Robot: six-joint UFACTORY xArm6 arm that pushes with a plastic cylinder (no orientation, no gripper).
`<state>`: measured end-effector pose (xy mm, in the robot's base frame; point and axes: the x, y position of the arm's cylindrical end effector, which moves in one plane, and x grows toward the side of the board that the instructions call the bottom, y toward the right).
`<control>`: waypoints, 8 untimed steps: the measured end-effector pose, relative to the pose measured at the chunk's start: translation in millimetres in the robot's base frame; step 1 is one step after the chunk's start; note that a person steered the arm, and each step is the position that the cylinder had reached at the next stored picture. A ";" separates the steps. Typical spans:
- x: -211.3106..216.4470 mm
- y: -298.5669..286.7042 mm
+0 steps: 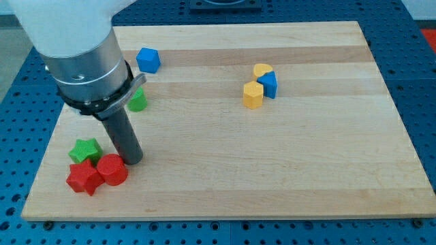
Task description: Separate the yellow hexagon and blue triangle
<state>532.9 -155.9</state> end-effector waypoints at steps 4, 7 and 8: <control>-61.9 173.9; -128.4 259.9; -152.5 255.1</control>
<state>380.5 99.2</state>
